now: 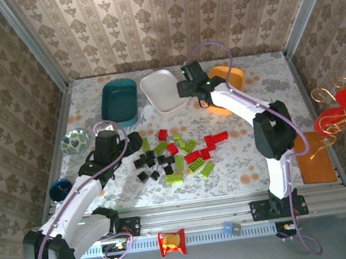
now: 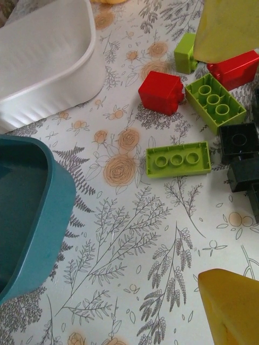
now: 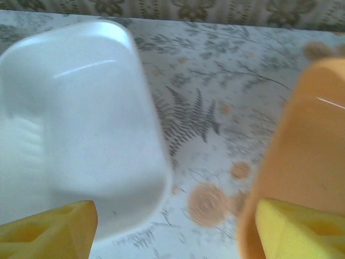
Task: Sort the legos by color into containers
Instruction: Move the container to the top-center of the table.
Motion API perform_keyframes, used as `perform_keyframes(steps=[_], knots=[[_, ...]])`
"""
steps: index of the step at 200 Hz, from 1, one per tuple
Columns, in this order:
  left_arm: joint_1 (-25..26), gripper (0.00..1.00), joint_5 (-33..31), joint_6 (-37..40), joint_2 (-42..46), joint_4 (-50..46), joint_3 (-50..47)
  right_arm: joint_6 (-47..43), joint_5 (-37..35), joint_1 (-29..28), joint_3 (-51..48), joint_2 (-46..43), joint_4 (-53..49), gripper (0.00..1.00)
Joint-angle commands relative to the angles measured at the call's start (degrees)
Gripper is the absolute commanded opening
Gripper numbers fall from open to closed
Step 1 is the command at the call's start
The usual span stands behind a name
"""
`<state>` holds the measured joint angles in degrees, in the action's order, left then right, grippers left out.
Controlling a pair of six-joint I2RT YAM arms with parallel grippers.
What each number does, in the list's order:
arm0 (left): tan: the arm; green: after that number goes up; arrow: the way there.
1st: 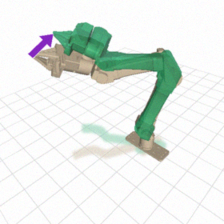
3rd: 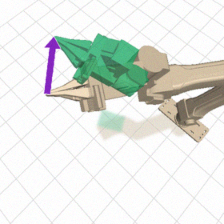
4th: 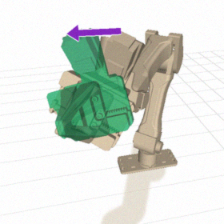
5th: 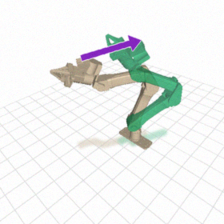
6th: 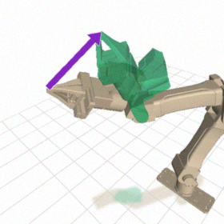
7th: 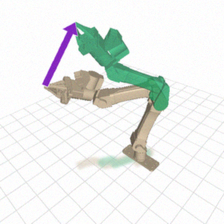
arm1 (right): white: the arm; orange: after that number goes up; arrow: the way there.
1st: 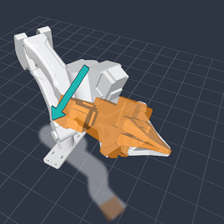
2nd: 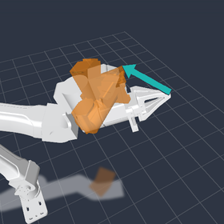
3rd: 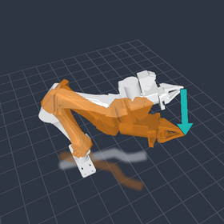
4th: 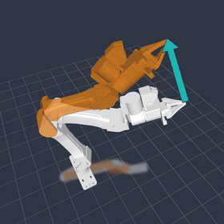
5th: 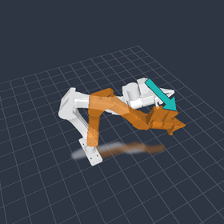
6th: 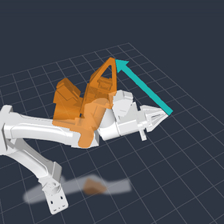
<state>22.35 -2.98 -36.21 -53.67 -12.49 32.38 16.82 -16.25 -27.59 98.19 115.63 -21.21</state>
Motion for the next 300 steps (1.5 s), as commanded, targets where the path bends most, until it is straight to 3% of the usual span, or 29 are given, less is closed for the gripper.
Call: perform_keyframes(steps=[1, 61, 103, 159, 244, 300], knots=[[-0.46, 0.99, 1.89, 0.35, 0.49, -0.64, 1.68, 0.02, -1.12, 0.88, 6.05, 7.31, -5.04, 0.79], [-0.46, 0.99, 1.45, 1.47, 2.64, -3.13, 2.69, -1.29, -7.58, -0.05, 23.74, 18.91, -17.54, 0.78], [-0.73, 0.99, 0.32, 1.58, 2.97, -3.58, 3.03, -3.72, -11.85, -1.23, 25.99, 21.19, -22.93, 0.78], [-0.9, 0.99, -1.89, 1.23, 3.39, -3.94, 3.3, -3.48, -12.99, -1.23, 16.63, 18.24, -20.1, 0.77], [-0.6, 0.96, -2.0, 1.4, 1.27, -4.14, 2.29, -3.4, -13.94, -2.17, -2.73, 2.54, -10.39, 0.78], [-0.03, 0.84, -0.75, 2.59, -8.8, 3.04, 0.32, -0.08, -2.11, -4.18, -21.24, -15.31, 3.44, 0.75]])
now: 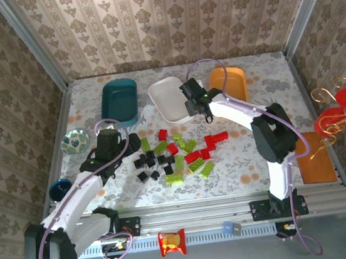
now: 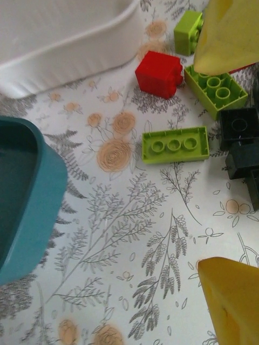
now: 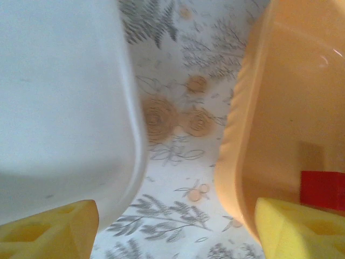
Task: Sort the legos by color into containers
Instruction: Move the container to the top-center of the table, then pick up the lego from the middle-left of the table.
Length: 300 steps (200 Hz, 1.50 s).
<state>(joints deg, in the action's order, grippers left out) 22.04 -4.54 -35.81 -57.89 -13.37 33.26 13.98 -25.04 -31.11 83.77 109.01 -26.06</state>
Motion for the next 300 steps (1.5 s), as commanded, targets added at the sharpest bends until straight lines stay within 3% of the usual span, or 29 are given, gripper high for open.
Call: perform_keyframes(steps=[1, 21, 73, 92, 152, 188, 240, 254, 278, 300], knots=[[0.28, 0.84, 1.0, 2.22, -4.9, 4.07, -0.47, 2.87, 6.94, -0.68, -7.15, -9.01, 8.48, 0.75], [1.73, 0.8, 2.76, 2.79, -10.79, 4.13, 2.05, 4.44, 9.08, -1.18, -12.51, -14.38, 10.14, 0.74], [3.79, 0.82, -2.2, 4.49, -18.36, 8.45, 2.59, 7.13, 9.16, -1.58, -23.83, -25.35, 12.4, 0.73], [3.76, 0.77, -2.15, 5.49, -22.23, 12.06, 3.94, 7.76, 9.02, -1.67, -25.89, -27.76, 12.75, 0.73], [5.67, 0.77, 0.21, 4.52, -31.15, 16.94, 5.73, 7.6, 9.08, -1.69, -28.66, -33.92, 11.78, 0.72], [6.32, 0.66, -0.99, 4.56, -34.66, 13.13, 8.38, 7.3, 8.14, -1.76, -29.67, -36.95, 11.57, 0.72], [5.97, 0.5, -2.27, 4.92, -33.1, 9.11, 7.14, 7.27, 7.44, -1.76, -30.77, -38.75, 11.74, 0.72], [5.45, 0.52, -1.29, 4.74, -32.63, 9.58, 6.34, 7.31, 7.69, -1.76, -30.61, -38.23, 11.83, 0.73], [5.03, 0.65, 0.35, 4.74, -31.37, 11.25, 5.11, 7.42, 7.3, -1.76, -30.09, -37.31, 11.41, 0.75], [5.03, 0.67, 0.93, 4.79, -31.5, 11.44, 5.06, 7.8, 7.43, -1.67, -29.72, -36.78, 11.22, 0.75]])
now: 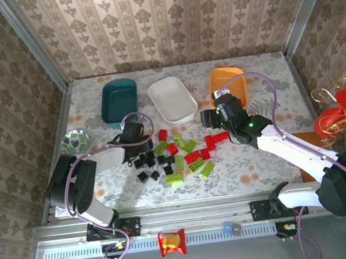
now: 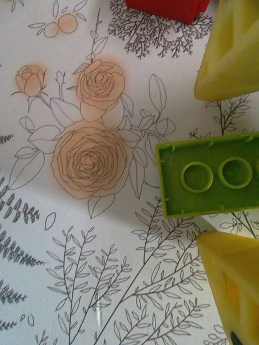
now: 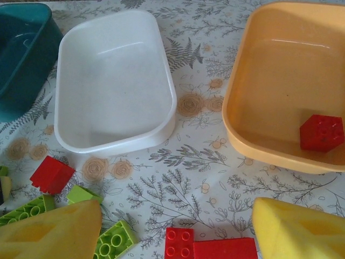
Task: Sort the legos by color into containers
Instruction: Pick up the lego from the middle-left of the table.
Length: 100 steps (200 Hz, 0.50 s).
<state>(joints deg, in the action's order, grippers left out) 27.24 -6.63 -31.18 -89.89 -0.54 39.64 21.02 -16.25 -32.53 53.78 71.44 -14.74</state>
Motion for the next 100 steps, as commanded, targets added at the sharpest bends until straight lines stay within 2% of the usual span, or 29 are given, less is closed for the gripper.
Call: perform_keyframes(steps=[1, 40, 100], knots=[[-0.22, 0.67, 3.07, 0.11, 0.5, -1.39, -1.32, 0.73, -1.34, -0.25, 0.27, 0.8, -0.1, 0.75], [0.56, 0.66, 1.92, 1.2, -1.48, -2.65, -0.16, 1.21, -1.16, -0.25, 0.36, 1.26, 0.13, 0.76], [1.32, 0.41, -0.92, 2.35, -1.97, -3.79, 0.44, 1.84, -1.0, -0.25, -0.04, 1.4, 0.3, 0.76]])
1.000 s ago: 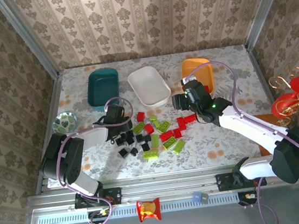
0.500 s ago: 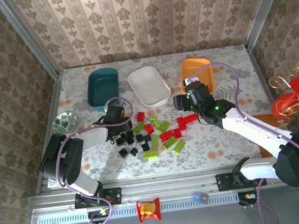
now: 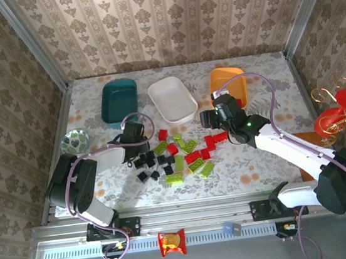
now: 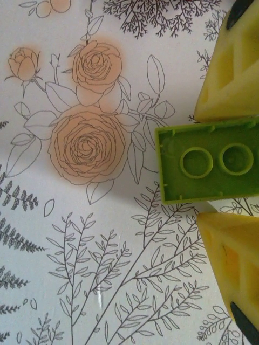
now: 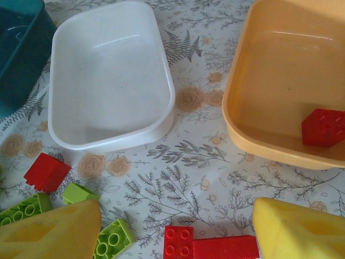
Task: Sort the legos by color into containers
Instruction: Pick up the lego from the middle-left of the table, then place the lego in the container.
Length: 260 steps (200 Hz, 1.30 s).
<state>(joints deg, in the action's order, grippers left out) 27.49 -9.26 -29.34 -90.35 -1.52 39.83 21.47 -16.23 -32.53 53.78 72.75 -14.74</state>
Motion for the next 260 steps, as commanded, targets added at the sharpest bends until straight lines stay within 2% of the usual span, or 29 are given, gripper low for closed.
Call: perform_keyframes(steps=[1, 22, 38, 91, 112, 128, 168, 206, 247, 260], knots=[[1.08, 0.41, 1.7, 0.51, -1.46, -2.75, 0.24, 1.38, -1.01, -0.25, -0.01, 0.1, 0.31, 0.76], [1.08, 0.3, 2.13, 0.68, -0.86, -1.92, 0.41, 1.46, -0.74, -0.28, 0.01, 0.21, 0.33, 0.76], [1.16, 0.26, 2.51, 0.87, -0.26, -1.56, 0.8, 1.47, -0.63, -0.31, 0.01, 0.16, 0.24, 0.76], [1.89, 0.23, 2.85, 1.31, 6.94, -4.97, 4.66, 1.59, -1.41, -0.25, -0.49, -1.26, 0.06, 0.76], [3.7, 0.24, 2.08, 2.51, 10.28, -6.52, 8.99, 2.22, -1.67, -0.25, -1.16, -2.08, 0.33, 0.76], [5.38, 0.24, 1.93, 3.64, 9.37, -6.67, 14.13, 2.86, -2.3, -0.25, -2.02, -3.03, 0.63, 0.76], [7.73, 0.24, 3.63, 6.26, -5.6, -6.93, 31.93, 3.89, -3.91, -0.07, -3.74, -4.61, -0.07, 0.76], [7.23, 0.24, 4.15, 7.62, -21.39, -11.7, 47.61, 4.71, -4.4, 0.02, -5.63, -6.33, -0.83, 0.76], [7.32, 0.25, 5.04, 8.24, -29.92, -14.64, 55.9, 5.29, -4.51, 0.03, -6.83, -7.18, -1.04, 0.76], [7.32, 0.29, 5.28, 8.23, -31.36, -15.08, 57.11, 5.42, -4.61, 0.1, -7.11, -7.27, -0.76, 0.76]])
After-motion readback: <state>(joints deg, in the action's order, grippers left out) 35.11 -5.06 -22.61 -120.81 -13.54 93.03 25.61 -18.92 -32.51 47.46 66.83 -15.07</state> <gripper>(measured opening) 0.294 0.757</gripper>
